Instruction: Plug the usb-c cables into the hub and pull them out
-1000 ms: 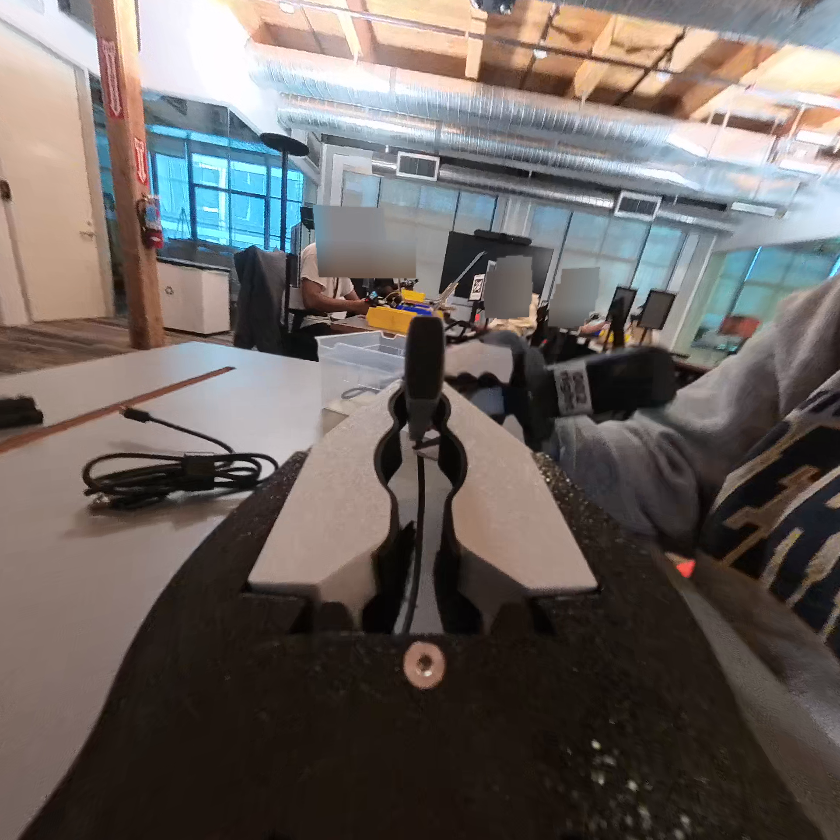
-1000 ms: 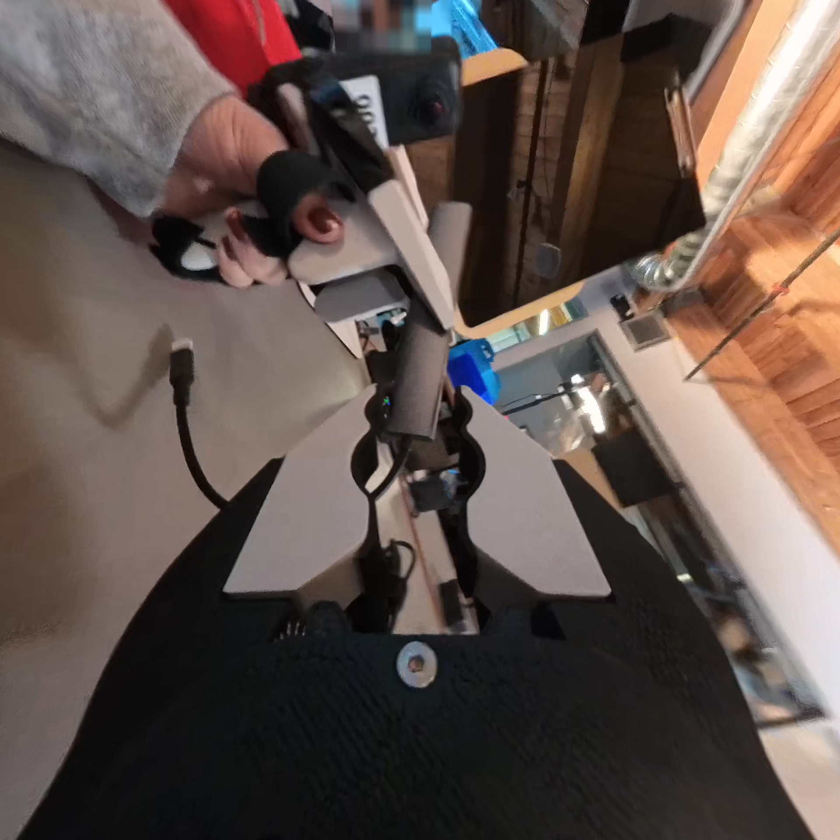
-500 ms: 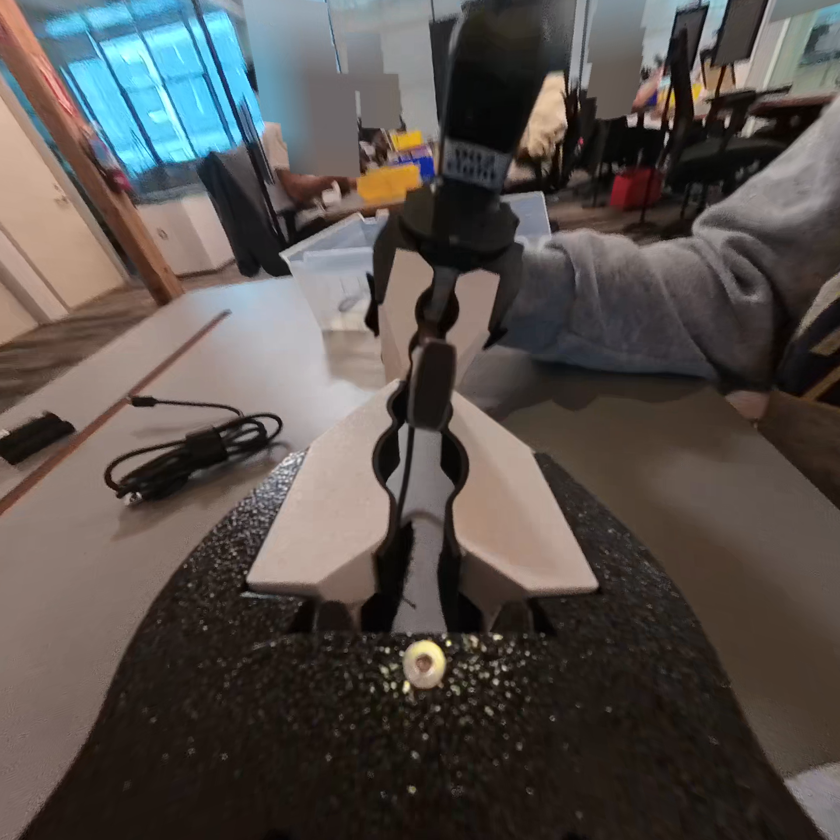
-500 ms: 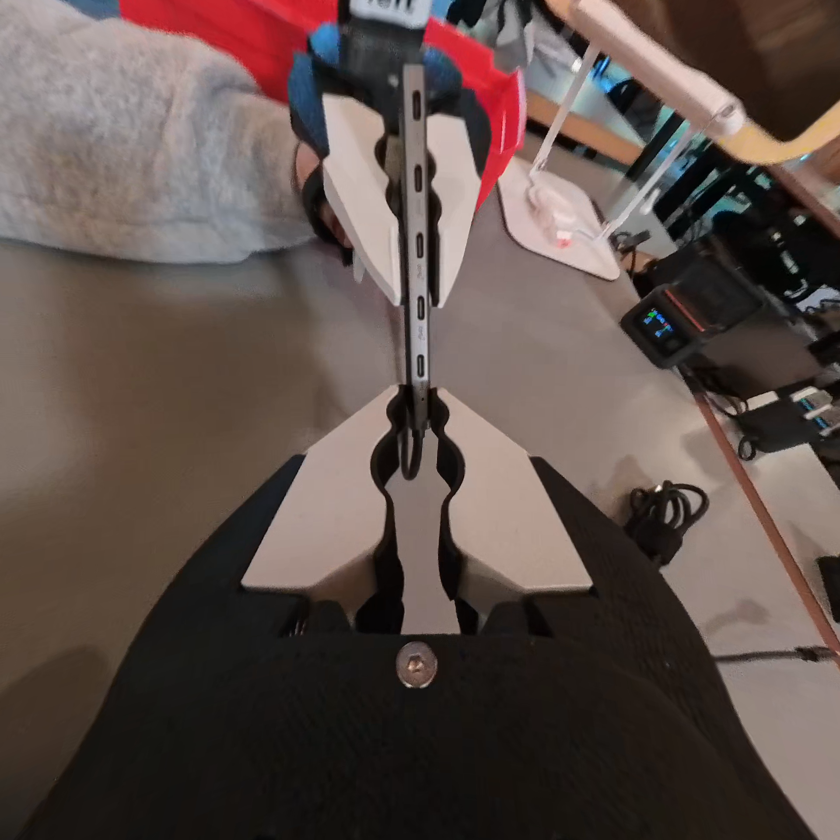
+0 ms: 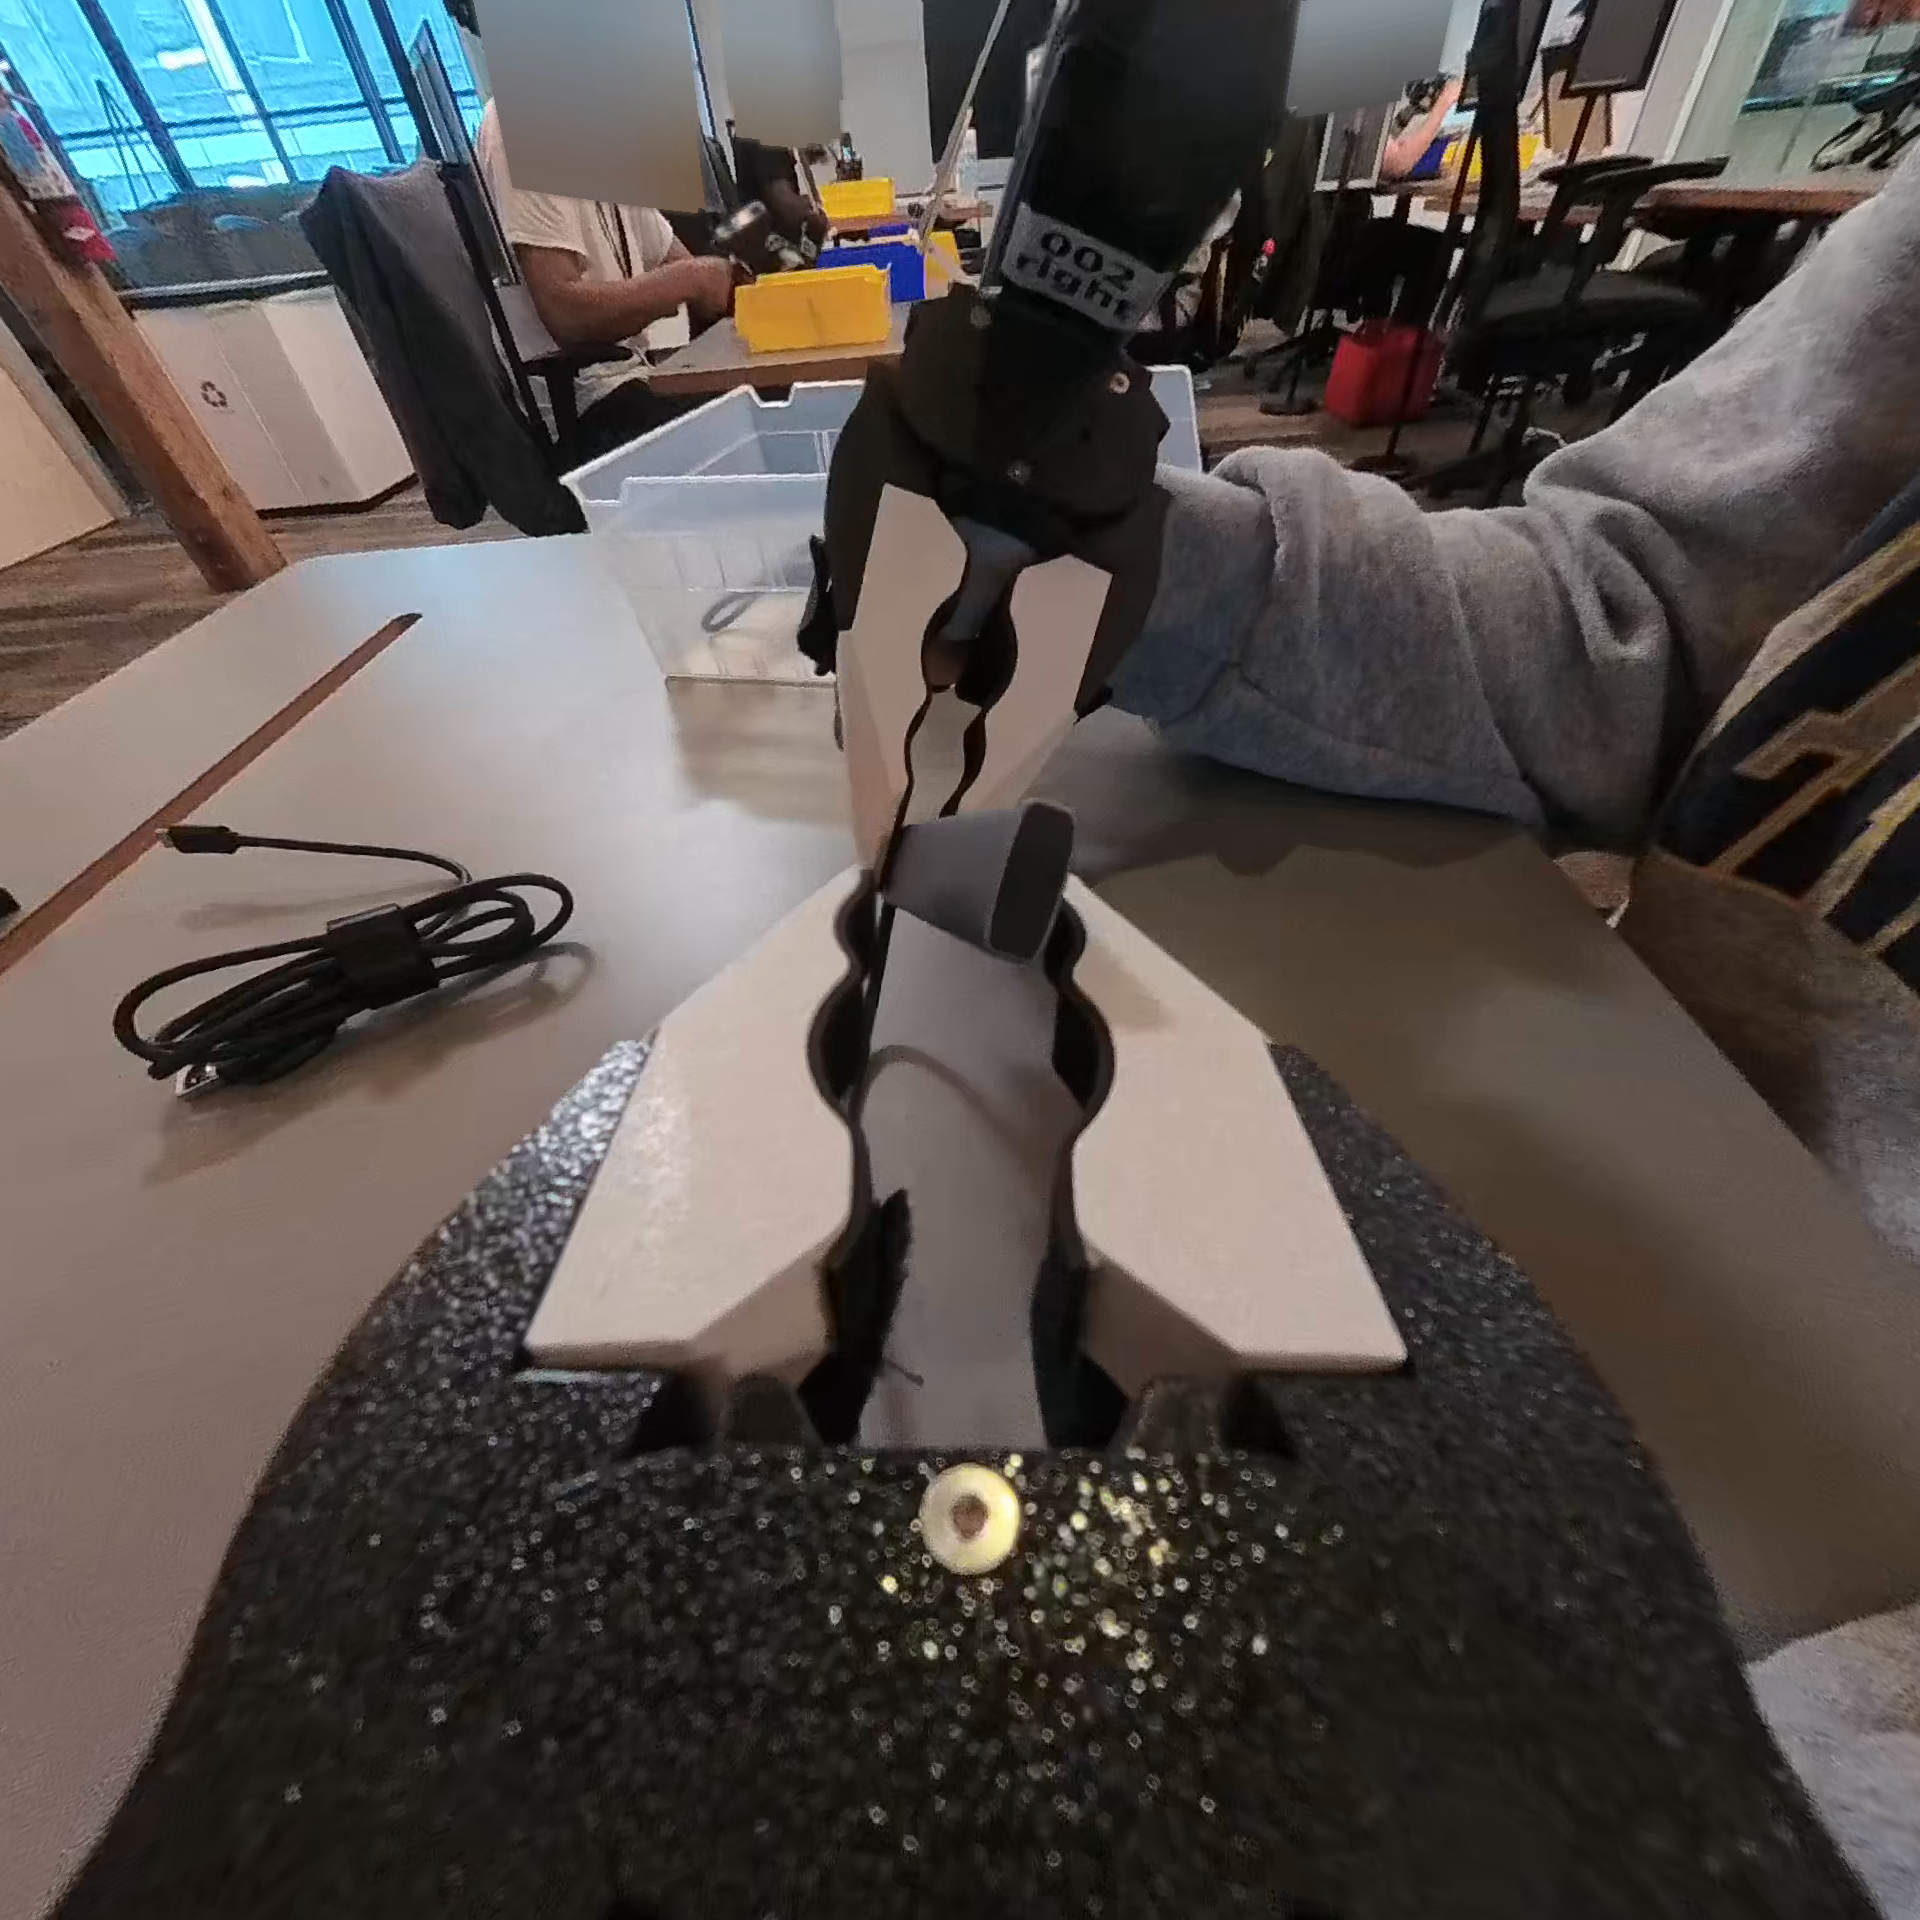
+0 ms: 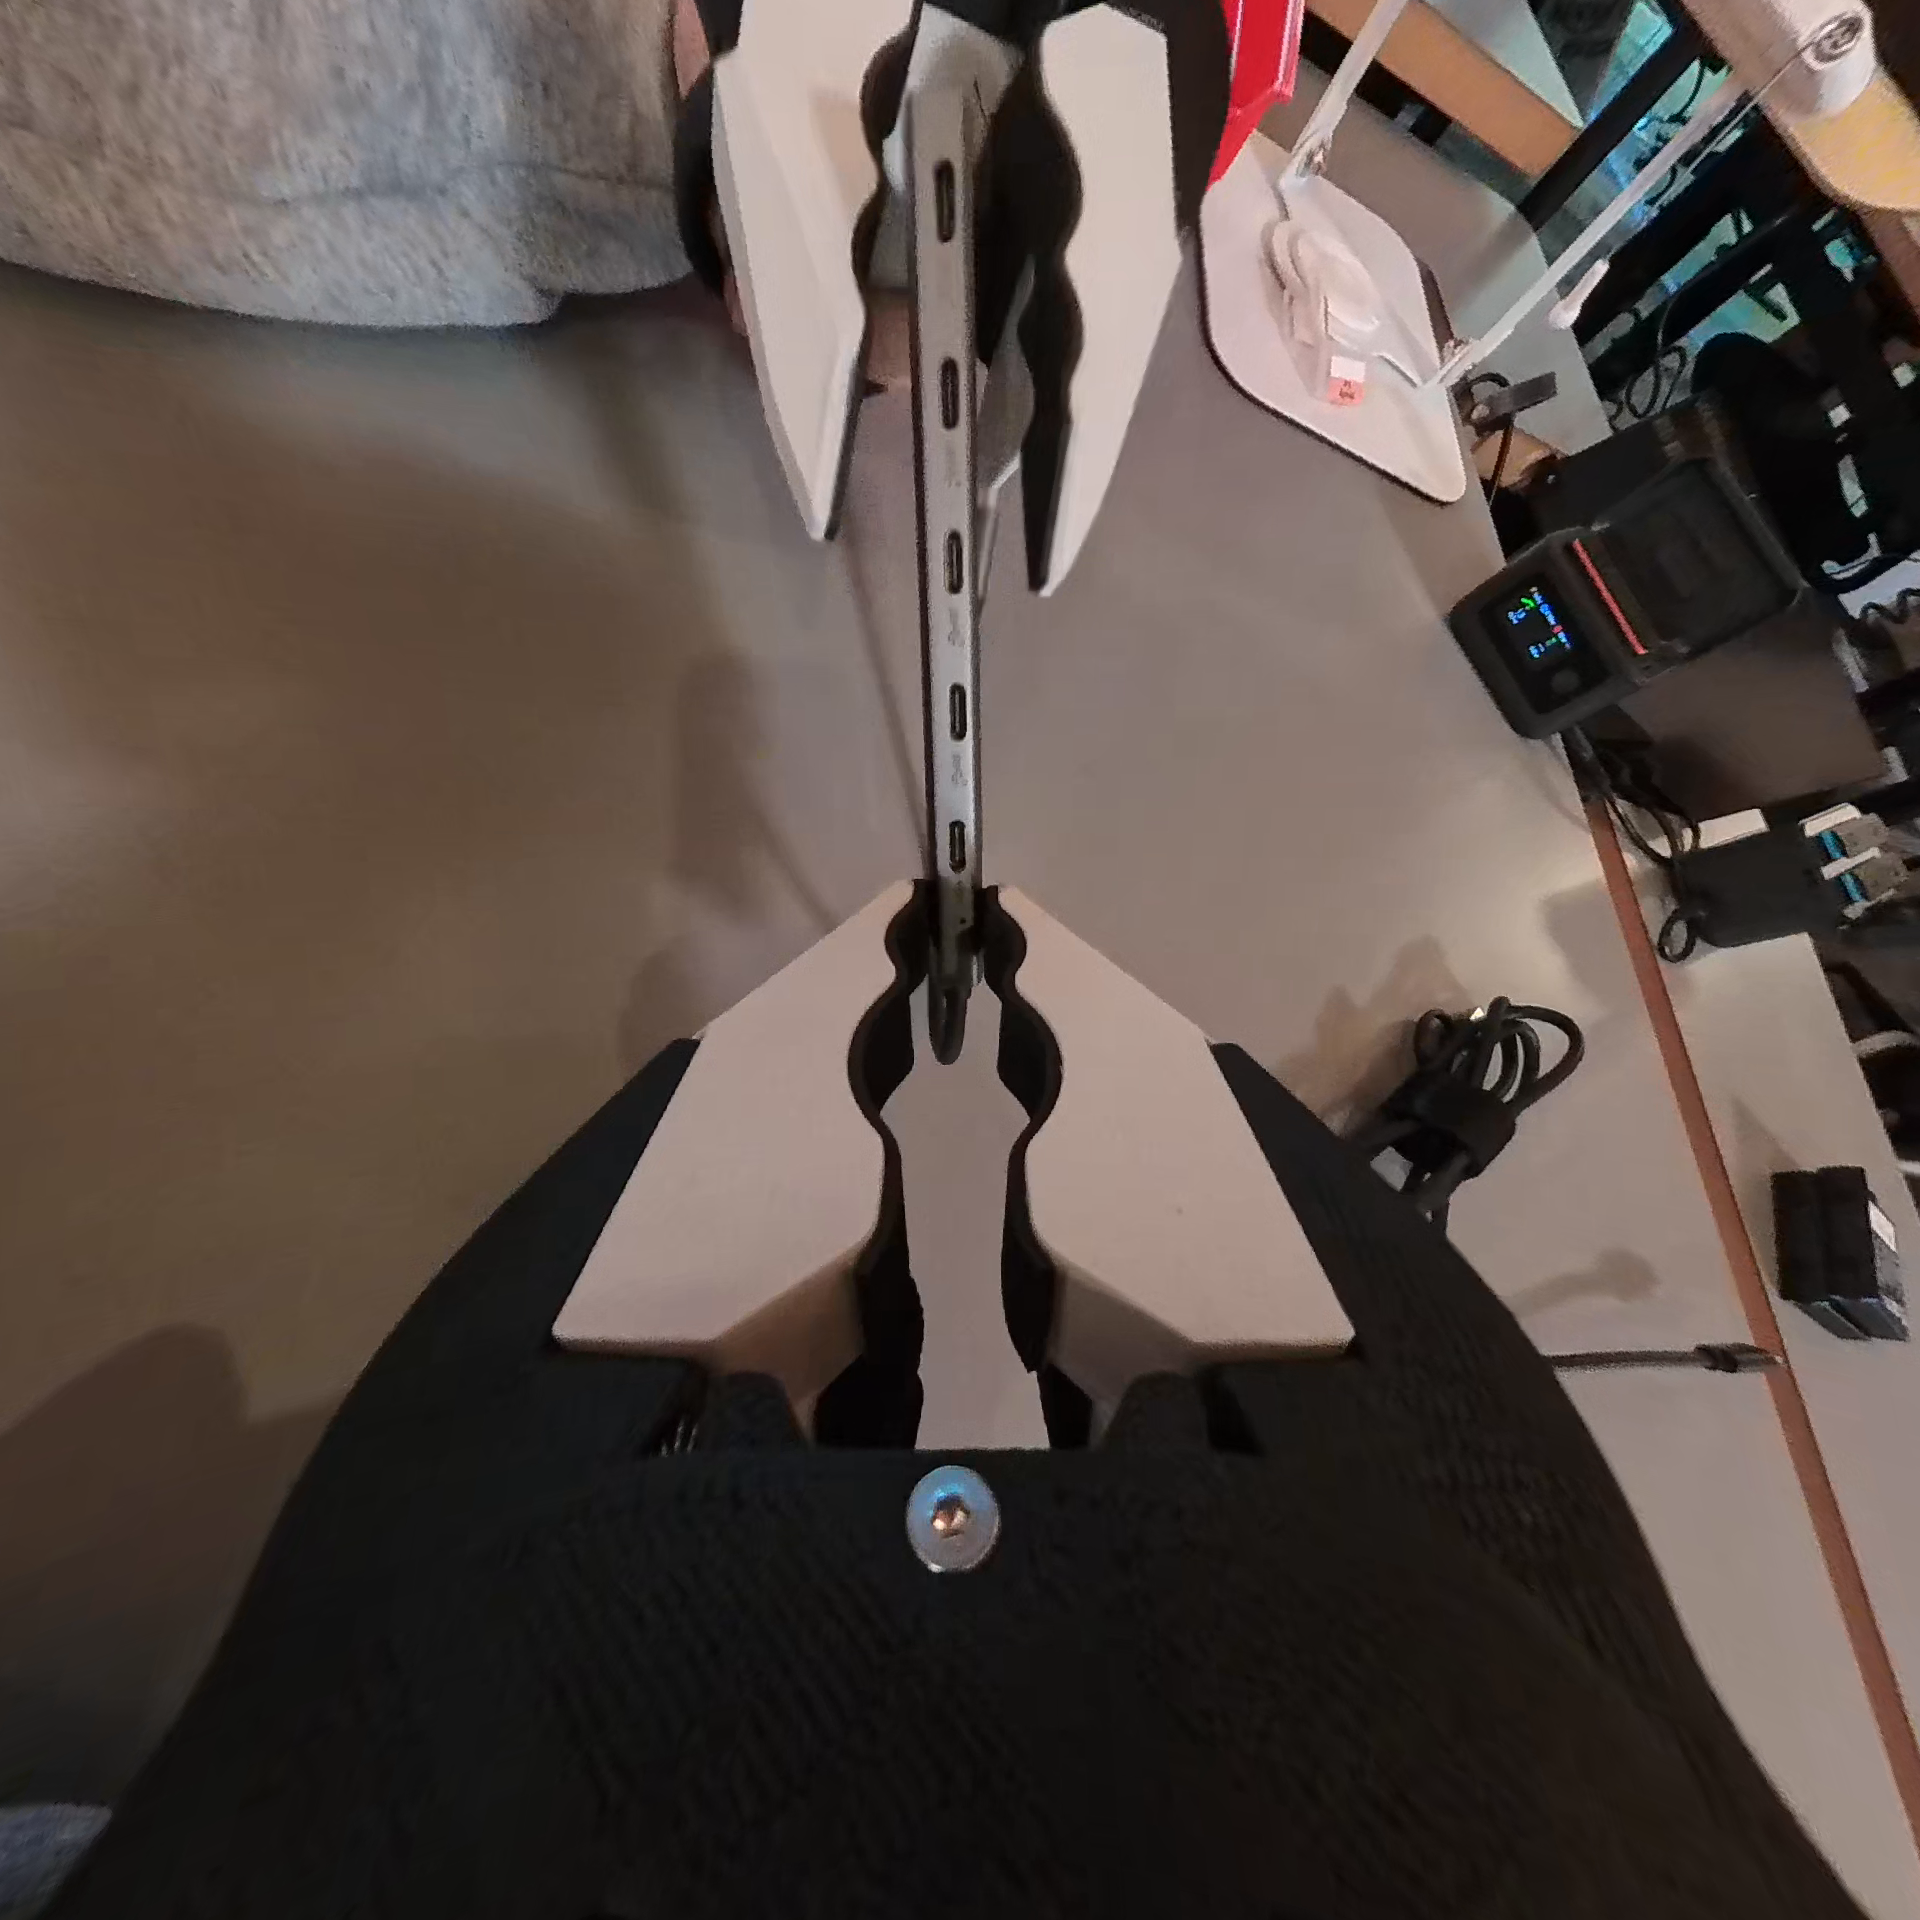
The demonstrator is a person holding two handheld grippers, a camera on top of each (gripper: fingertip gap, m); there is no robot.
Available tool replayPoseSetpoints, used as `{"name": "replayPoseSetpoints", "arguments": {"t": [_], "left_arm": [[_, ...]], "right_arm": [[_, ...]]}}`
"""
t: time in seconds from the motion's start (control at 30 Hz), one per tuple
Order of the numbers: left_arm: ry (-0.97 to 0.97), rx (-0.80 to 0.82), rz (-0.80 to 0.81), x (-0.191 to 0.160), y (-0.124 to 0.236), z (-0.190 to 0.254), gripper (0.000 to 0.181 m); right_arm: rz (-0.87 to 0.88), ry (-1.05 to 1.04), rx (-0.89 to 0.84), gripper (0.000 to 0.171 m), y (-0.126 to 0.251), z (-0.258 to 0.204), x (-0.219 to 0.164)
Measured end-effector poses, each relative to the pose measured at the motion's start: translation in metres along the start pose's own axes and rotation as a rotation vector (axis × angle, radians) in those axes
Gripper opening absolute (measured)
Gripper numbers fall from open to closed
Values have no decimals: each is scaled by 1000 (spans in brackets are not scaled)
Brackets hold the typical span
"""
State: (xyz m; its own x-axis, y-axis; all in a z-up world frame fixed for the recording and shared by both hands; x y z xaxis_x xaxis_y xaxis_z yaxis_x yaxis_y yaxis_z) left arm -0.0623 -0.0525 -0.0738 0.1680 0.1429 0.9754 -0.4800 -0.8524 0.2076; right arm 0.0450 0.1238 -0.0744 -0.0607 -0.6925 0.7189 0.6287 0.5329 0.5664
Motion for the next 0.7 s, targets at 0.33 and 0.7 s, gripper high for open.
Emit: {"name": "replayPoseSetpoints", "arguments": {"t": [0.33,0.7], "left_arm": [[-62,103,41,5,10,-3,8],[-123,605,22,-7,17,-28,8]], "right_arm": [[126,-135,15,17,1,5,4],[105,-736,-909,24,12,98,-75]]}}
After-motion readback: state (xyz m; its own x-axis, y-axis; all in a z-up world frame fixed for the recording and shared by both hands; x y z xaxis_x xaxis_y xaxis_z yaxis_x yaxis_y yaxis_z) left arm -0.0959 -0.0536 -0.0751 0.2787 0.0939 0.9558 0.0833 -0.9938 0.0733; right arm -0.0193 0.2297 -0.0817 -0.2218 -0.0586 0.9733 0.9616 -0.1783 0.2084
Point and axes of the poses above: each gripper's, where its closed fingertips meet, y back along the fingers, x out of its top, z = x × y across the jaws, the point moved 10 cm from there along y, back along the fingers, and after that the axes turned 1 degree about -z, right-handed, at the moved point
